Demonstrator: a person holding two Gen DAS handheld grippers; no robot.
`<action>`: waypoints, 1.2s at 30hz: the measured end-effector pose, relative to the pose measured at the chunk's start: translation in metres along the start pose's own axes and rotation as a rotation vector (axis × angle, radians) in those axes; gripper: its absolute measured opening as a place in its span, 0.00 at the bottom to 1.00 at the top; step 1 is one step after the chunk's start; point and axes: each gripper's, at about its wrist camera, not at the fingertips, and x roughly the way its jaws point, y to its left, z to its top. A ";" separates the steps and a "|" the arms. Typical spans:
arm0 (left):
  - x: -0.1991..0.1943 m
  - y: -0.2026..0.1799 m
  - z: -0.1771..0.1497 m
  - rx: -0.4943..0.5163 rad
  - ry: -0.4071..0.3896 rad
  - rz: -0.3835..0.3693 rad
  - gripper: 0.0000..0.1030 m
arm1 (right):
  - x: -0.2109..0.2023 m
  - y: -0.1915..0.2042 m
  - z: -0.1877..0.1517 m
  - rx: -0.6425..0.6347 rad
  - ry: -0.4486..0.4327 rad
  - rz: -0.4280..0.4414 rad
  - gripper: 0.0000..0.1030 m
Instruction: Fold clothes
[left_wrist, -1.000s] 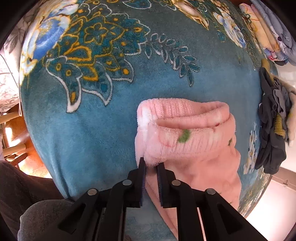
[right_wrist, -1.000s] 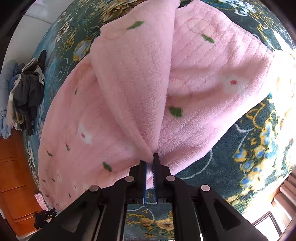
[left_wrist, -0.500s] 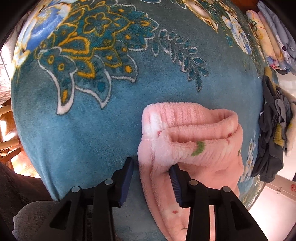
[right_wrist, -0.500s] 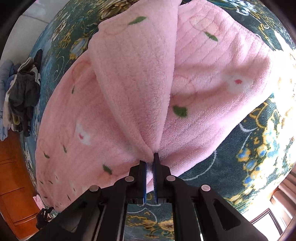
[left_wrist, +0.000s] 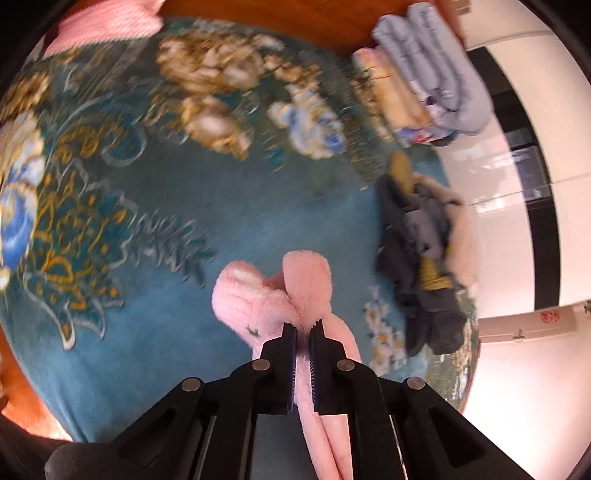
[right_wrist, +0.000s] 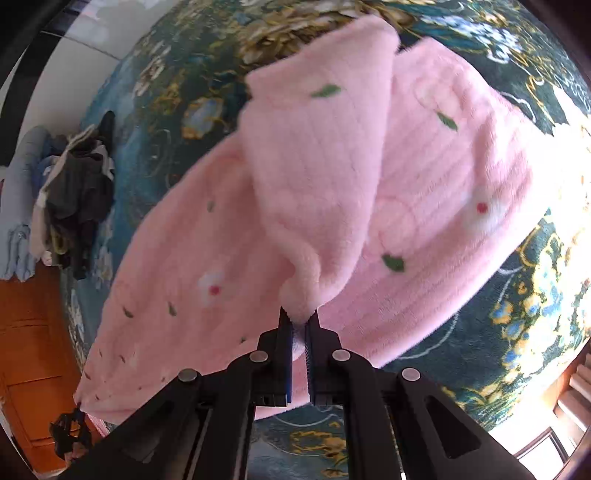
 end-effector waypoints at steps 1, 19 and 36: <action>-0.009 0.001 0.010 0.029 -0.034 0.002 0.06 | 0.001 0.007 -0.005 -0.024 0.003 0.018 0.06; 0.025 0.131 -0.001 -0.150 0.120 0.354 0.27 | -0.019 0.047 -0.006 -0.163 -0.052 0.041 0.32; 0.028 0.011 -0.090 0.202 0.050 0.244 0.47 | 0.070 0.095 0.124 -0.100 -0.134 -0.274 0.53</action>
